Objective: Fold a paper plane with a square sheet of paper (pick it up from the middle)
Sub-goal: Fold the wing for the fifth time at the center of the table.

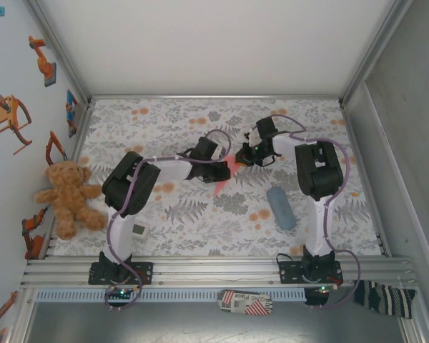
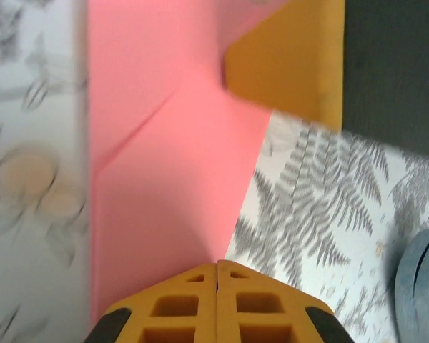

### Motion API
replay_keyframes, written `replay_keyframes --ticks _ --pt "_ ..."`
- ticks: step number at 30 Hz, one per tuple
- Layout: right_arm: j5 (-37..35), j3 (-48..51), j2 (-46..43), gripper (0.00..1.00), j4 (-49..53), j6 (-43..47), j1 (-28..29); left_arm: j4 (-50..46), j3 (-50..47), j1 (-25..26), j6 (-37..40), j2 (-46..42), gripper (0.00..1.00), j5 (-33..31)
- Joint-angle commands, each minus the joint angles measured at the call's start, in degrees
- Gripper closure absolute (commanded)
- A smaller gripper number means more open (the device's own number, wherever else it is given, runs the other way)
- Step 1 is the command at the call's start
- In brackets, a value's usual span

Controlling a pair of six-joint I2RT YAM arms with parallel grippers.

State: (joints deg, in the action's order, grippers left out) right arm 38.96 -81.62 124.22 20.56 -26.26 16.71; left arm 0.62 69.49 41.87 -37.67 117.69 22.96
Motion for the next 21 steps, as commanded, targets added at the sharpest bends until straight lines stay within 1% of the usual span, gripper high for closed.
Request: replay_keyframes --ticks 1,6,9,12,13,14,15,16,18,20,21 --pt "-5.4 -0.5 3.3 1.00 3.0 1.8 -0.3 -6.8 -6.6 0.6 0.8 -5.3 0.97 -0.7" --pt "-3.4 -1.9 1.4 1.00 3.5 2.3 -0.2 -9.2 -12.9 1.1 0.7 -13.9 0.94 -2.8" --pt "-1.2 -2.9 -1.2 1.00 3.6 2.2 0.1 -11.2 -14.6 0.9 1.0 -19.1 0.92 -5.2" --pt "-1.1 -3.8 -5.3 1.00 4.6 1.8 0.9 -13.1 -14.8 0.0 1.5 -24.7 0.87 -8.5" --pt "-1.6 -3.9 -6.7 0.96 5.1 1.3 1.0 -13.4 -14.9 -0.4 1.5 -26.3 0.84 -9.4" --pt "-2.5 -3.8 -8.4 0.92 5.4 0.5 1.2 -13.6 -15.0 -1.0 1.4 -28.1 0.78 -11.0" --pt "-4.2 -3.1 -10.3 0.89 5.5 -0.3 1.5 -14.1 -15.1 -1.4 1.3 -29.8 0.67 -12.8" --pt "-5.7 -2.4 -11.9 0.86 5.5 -1.0 1.7 -14.3 -15.4 -1.8 1.2 -31.3 0.59 -14.4" --pt "-10.0 -0.9 -15.1 0.80 6.4 -2.5 2.4 -14.6 -16.1 -2.7 1.2 -34.5 0.46 -17.9" --pt "-14.3 0.3 -17.2 0.76 7.7 -4.0 3.1 -14.9 -16.8 -4.1 0.8 -36.9 0.30 -20.4" --pt "-16.8 0.7 -18.2 0.72 8.6 -5.1 3.7 -15.1 -17.2 -5.1 0.1 -38.0 0.26 -21.2"
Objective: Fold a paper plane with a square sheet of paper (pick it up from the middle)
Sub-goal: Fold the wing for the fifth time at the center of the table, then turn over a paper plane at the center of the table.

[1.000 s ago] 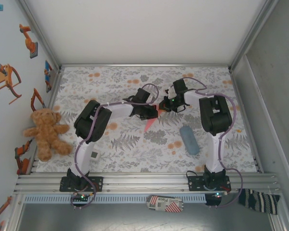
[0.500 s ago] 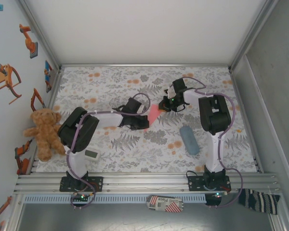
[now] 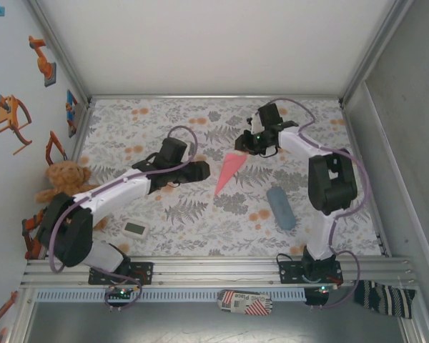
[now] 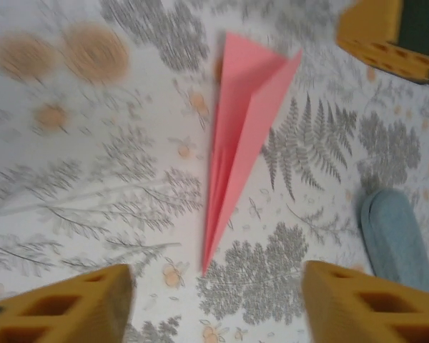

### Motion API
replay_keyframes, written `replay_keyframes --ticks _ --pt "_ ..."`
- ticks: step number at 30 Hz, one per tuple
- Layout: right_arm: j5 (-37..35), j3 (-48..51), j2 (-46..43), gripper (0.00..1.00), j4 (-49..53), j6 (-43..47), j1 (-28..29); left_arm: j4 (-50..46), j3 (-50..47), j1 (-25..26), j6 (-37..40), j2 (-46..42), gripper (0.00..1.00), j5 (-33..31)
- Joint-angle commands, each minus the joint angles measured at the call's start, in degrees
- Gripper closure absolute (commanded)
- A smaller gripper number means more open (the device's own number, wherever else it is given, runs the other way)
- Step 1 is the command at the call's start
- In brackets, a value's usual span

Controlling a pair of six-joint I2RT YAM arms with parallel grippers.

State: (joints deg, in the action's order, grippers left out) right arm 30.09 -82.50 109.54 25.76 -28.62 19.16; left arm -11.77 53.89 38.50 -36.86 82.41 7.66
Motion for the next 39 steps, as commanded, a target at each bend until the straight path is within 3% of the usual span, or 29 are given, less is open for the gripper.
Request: replay_keyframes --ticks 1,5,12,24,39 --pt "-10.2 1.8 -4.1 0.68 4.3 -3.5 2.0 -2.6 -1.9 -2.6 -0.9 -3.5 0.22 -5.9" --pt "-18.4 1.7 -4.3 0.54 7.2 -7.0 6.6 -3.1 -3.1 -5.7 -2.0 -5.8 0.02 -7.1" --pt "-34.1 -2.3 1.0 0.49 11.5 -13.9 14.7 -1.1 -7.1 -8.8 -2.4 -9.0 0.04 -10.0" --pt "-39.2 -10.6 10.5 0.51 17.5 -20.0 18.7 -1.2 -8.0 -9.8 -0.6 -8.4 0.04 -10.0" --pt "-40.2 -11.0 9.7 0.66 21.4 -24.8 19.4 -0.5 -7.2 -9.9 0.0 -5.6 0.04 -9.4"
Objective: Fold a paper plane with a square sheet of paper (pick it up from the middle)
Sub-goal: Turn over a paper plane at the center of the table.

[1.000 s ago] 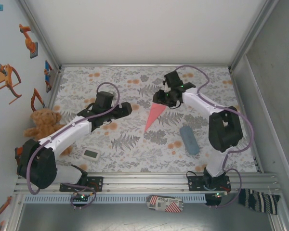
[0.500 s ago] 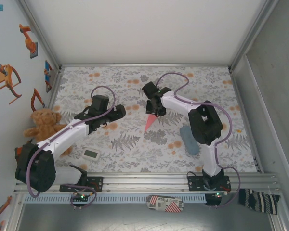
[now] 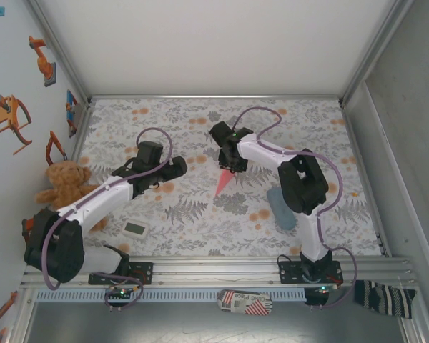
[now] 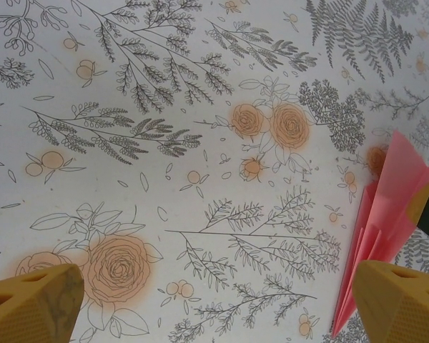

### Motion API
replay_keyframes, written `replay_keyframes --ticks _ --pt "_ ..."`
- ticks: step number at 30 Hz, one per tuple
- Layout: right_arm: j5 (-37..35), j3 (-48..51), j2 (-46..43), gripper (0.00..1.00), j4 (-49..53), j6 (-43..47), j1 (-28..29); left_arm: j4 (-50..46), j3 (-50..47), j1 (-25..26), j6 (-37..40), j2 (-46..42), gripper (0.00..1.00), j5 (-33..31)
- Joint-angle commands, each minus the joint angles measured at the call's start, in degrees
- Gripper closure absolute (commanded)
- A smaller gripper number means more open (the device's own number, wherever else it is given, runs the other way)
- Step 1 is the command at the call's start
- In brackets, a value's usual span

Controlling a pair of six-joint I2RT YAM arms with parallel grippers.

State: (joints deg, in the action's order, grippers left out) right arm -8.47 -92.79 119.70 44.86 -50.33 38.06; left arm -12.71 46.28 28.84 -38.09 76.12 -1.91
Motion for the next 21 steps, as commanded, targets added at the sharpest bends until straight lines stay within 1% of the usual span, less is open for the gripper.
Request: replay_keyframes --ticks 1,4,6,8,12,14,18,21 --pt "-1.5 -0.1 -0.8 0.66 2.0 -3.8 0.6 0.5 0.5 -0.2 1.2 1.0 0.04 0.4" --pt "-1.6 1.3 -1.6 0.67 1.5 -5.3 0.6 0.7 0.3 -0.2 0.9 1.8 0.04 1.2" --pt "-1.7 1.7 -2.0 0.69 1.5 -5.9 0.6 0.9 0.0 -0.2 0.5 2.1 0.04 1.2" --pt "-1.7 2.2 -2.4 0.76 1.5 -6.6 0.6 1.3 -0.1 -0.2 0.3 2.2 0.04 1.3" --pt "-2.5 2.4 -3.8 0.95 1.2 -6.8 0.6 1.1 -0.1 -0.3 0.1 1.6 0.04 0.5" --pt "-3.0 1.8 -4.6 1.00 1.1 -6.1 0.6 0.9 -0.2 -0.6 0.0 1.1 0.04 0.2" --pt "-2.0 -0.5 -5.7 1.00 -0.2 -1.2 0.6 0.8 -0.9 -2.6 -1.6 0.4 0.04 0.6" --pt "2.5 -3.9 -5.3 1.00 -1.2 5.3 0.6 0.8 -1.7 -4.9 -3.5 0.2 0.04 2.0"
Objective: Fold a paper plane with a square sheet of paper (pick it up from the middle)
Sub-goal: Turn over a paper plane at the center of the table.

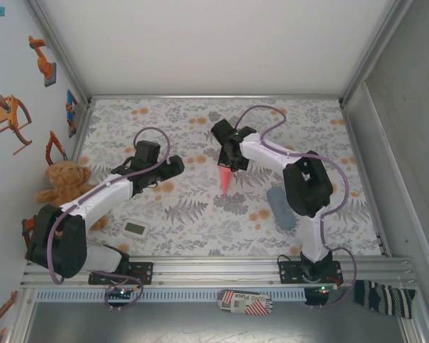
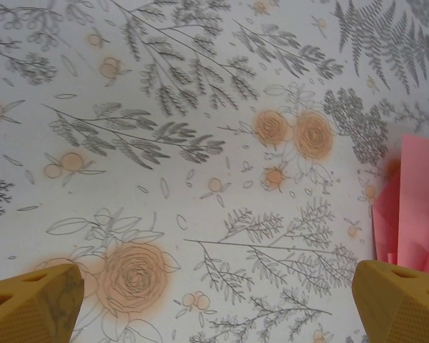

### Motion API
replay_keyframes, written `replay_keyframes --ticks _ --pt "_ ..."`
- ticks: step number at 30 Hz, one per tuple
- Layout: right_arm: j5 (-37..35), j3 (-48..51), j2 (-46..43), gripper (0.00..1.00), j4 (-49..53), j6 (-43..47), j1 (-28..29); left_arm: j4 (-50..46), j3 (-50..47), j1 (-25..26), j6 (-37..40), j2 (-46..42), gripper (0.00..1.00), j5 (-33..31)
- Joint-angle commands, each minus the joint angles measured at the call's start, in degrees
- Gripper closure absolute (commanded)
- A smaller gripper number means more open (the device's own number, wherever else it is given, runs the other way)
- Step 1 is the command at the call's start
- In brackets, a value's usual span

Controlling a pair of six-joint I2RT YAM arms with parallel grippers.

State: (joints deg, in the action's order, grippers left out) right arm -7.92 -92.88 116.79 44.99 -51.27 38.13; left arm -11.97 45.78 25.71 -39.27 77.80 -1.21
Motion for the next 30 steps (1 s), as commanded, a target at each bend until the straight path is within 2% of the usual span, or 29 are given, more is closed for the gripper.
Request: replay_keyframes --ticks 1,4,8,15,18,20,25,30 --pt "4.5 -4.3 -2.6 1.00 -2.8 8.5 0.5 0.2 -1.5 -2.6 -3.0 -1.6 0.04 1.9" --pt "12.9 -4.0 -3.9 1.00 -8.8 13.5 0.5 0.8 -2.3 -4.8 -4.9 -1.7 0.04 3.5" --pt "24.6 -0.5 -4.6 1.00 -18.4 16.1 -0.2 3.5 -3.6 -6.6 -7.5 -1.4 0.04 6.0" --pt "38.9 9.2 -2.5 1.00 -37.0 11.1 -3.6 8.5 -4.3 -6.8 -11.1 0.9 0.03 9.3" --pt "40.9 12.7 -1.5 1.00 -42.4 11.2 -4.7 11.0 -4.5 -6.4 -12.6 2.8 0.01 10.8" --pt "39.6 14.8 -1.2 1.00 -43.2 12.1 -5.1 12.4 -4.4 -5.9 -13.3 4.2 0.00 11.3" --pt "41.8 21.2 -1.0 1.00 -50.3 10.1 -7.7 14.7 -3.5 -4.0 -14.7 7.6 0.03 11.6" --pt "41.3 24.2 -1.3 1.00 -52.0 9.8 -9.8 15.4 -1.4 -1.7 -14.8 11.0 0.08 11.8"
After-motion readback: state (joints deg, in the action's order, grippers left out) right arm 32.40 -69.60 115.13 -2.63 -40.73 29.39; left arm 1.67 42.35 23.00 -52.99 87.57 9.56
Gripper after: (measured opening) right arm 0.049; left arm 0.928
